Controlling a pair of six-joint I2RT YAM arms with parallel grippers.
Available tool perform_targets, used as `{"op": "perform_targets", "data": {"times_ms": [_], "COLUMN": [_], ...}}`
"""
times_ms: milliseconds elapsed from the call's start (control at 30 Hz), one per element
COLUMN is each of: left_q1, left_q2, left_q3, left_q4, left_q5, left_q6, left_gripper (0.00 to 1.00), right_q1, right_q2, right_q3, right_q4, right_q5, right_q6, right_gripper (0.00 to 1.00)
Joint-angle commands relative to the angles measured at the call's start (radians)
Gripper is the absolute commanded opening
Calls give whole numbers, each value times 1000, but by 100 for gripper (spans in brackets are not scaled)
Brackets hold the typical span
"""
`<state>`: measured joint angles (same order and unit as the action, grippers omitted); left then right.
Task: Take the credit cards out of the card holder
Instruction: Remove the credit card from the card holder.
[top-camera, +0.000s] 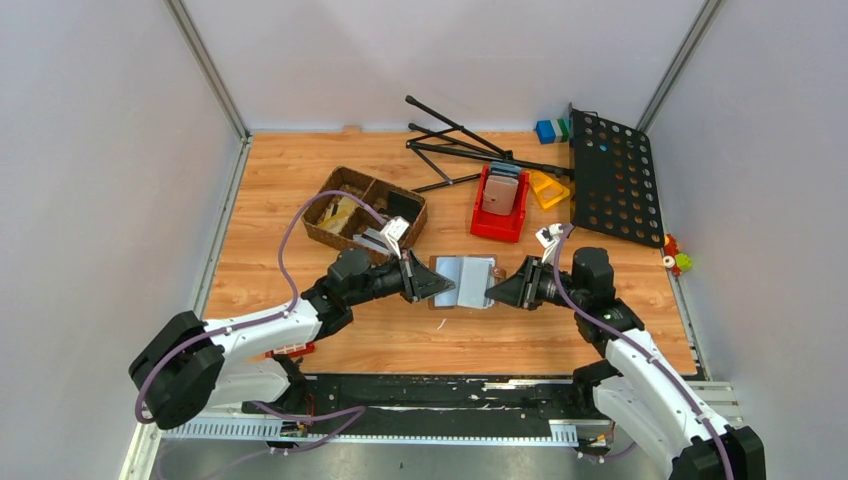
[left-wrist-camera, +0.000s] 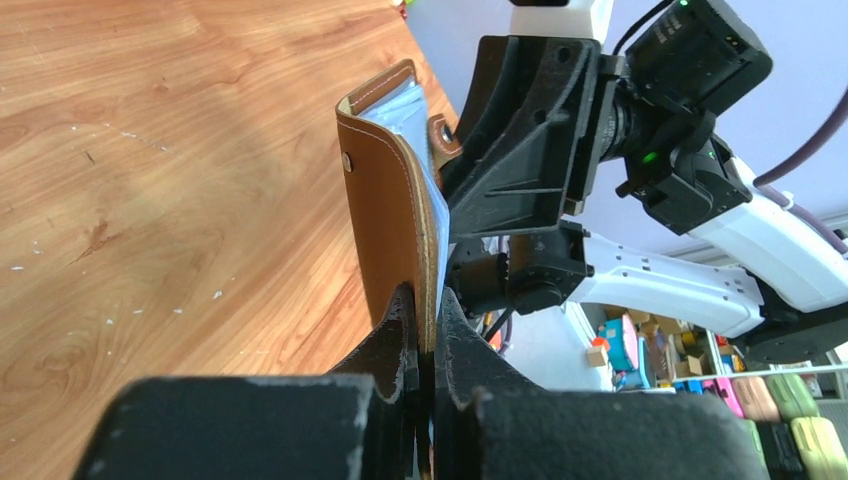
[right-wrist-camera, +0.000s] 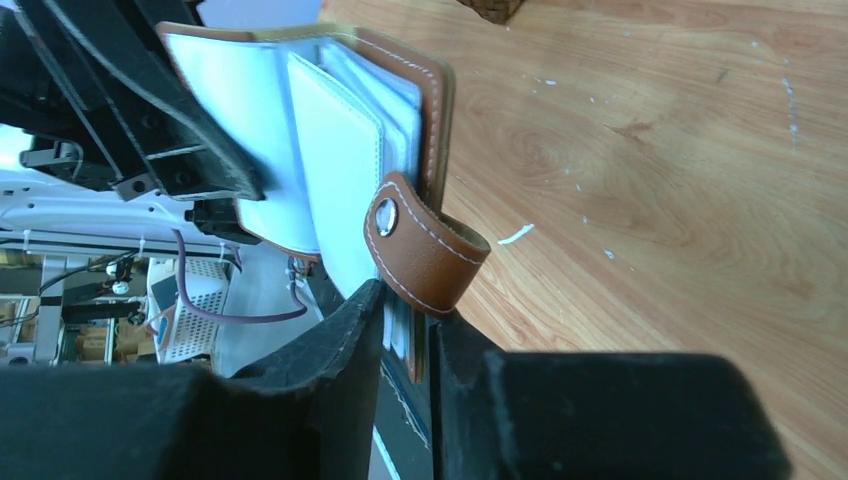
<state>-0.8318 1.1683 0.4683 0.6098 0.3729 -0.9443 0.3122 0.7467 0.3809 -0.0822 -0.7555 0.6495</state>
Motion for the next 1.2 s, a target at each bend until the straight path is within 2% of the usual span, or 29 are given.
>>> {"op": "perform_targets", "data": {"times_ms": [0,167,300,400,667,700,833,900,1000,1167], "left_q1": [-16,-18,-18,-17,-18,-18,-24,-35,-49,-55], "left_q2": [17,30,36,40,78,88,128,150,178,215], "left_q3": [49,55,59,63,50,46,23,25,33,32], "left_q4": [72,60,52,32,33,48,159,179,199,267], "left_q5": [32,36,38,30,12,15,33,29,26,33], "left_q6": [-2,11,19,30,48,44,11,7,7,-21], "left_gripper": [0,0,0,0,1,6,52,67,75,77], "right_q1": [28,30,30,29,29,29,29,31,32,39], "right_q2": [-5,-10,-12,-19,-45,-42,-24,-20,-26,-35], "right_q3": [42,39,35,40,25,15,-23,-29,-30,-31], "right_q4": [108,117,125,119,159,184,281,304,317,327], "right_q5": [-29,-39,-45,-46,-73,-82,-105,-108,-108,-102], "right_q6": [20,30,37,37,75,93,158,174,183,188], "right_gripper": [24,35,38,35,16,11,2,0,0,0]}}
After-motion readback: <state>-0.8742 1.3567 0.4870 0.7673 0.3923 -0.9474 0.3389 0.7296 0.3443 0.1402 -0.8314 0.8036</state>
